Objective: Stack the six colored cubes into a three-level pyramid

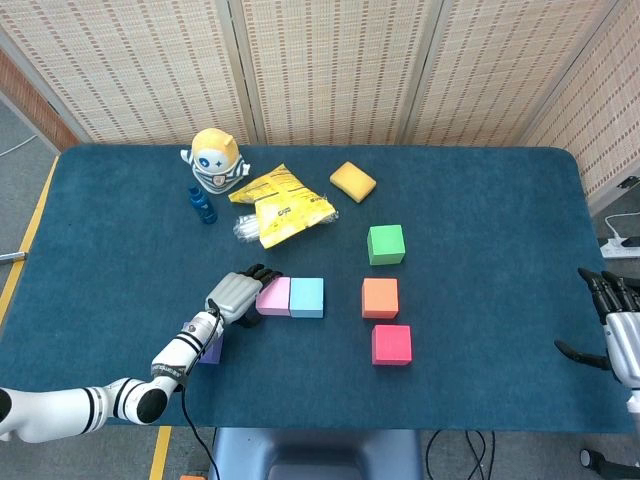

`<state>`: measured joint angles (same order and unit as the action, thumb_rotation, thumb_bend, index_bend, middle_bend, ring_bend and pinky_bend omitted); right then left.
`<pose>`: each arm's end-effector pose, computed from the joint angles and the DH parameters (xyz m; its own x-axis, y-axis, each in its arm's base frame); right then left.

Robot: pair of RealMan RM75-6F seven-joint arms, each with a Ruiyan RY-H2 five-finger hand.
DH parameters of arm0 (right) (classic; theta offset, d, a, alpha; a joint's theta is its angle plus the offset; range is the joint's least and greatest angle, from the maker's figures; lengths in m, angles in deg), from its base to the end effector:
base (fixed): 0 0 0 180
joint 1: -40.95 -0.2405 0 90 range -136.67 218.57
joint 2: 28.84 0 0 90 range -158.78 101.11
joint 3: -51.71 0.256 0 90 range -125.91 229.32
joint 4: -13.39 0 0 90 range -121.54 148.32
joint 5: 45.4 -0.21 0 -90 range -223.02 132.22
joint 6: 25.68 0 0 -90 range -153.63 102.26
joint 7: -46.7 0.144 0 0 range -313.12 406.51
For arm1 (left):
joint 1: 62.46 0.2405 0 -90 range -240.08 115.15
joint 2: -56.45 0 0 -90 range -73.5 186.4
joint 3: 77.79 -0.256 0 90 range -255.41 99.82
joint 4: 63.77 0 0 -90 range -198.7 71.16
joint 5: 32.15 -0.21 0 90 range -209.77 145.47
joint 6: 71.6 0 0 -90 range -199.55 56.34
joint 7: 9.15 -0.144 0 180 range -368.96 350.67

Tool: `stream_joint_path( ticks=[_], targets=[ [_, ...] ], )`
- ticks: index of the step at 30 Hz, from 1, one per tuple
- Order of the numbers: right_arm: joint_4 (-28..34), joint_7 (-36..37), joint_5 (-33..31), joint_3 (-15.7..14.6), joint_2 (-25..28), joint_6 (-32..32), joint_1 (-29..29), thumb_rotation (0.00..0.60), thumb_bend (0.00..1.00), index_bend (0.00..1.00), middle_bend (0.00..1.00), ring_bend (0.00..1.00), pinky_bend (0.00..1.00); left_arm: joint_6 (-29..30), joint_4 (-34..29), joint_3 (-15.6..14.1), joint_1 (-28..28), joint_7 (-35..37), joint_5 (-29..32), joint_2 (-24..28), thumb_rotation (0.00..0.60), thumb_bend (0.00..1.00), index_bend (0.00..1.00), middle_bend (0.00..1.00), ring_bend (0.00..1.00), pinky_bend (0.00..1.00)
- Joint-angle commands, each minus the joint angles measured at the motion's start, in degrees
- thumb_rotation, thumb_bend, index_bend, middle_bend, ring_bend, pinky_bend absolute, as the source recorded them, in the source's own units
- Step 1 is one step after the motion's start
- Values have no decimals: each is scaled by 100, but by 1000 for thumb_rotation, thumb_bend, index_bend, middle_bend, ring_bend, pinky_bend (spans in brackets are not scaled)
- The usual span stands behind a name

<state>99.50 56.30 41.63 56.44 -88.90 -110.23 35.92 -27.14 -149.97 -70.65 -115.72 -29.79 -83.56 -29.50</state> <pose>-0.3308 -0.1908 0.1975 0.4046 0.0327 0.9139 -0.9139 -0.0217 0.4053 -0.1217 0.3578 -0.0305 0.4975 0.4264 0.7554 0.8466 -0.4286 -0.3156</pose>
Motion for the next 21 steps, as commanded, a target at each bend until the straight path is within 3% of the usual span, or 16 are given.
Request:
stream_joint_path(
  ticks=[1,6,13,17,21],
  targets=[
    [77,-38,82,-8,36,64,-77,600,163,0,220,179,292,153,-195,10,43,-20,-40,148,600,371,76,73,13,253],
    [369,-181,362,-43,213,432,-405,600,163,1,220,179,294,472,-615,81,201,92,-261,568,600,369,71,58,0,224],
    [825,-175,415,-23,280,1767,-1278,600,163,76,219,196,362,1214,-1034,37,757,505,-898,1246,600,370,81,64,0,200],
    [861,-326,70,160,-24,2640,-1889,600,162,173,241,261,464,1684,-1107,-139,1181,740,-1343,1578,600,371,103,71,0,192],
    [789,-718,-511,380,-466,3321,-2392,600,163,204,255,272,486,1991,-1072,-254,1509,1097,-1731,1802,600,370,120,84,2,192]
  ],
)
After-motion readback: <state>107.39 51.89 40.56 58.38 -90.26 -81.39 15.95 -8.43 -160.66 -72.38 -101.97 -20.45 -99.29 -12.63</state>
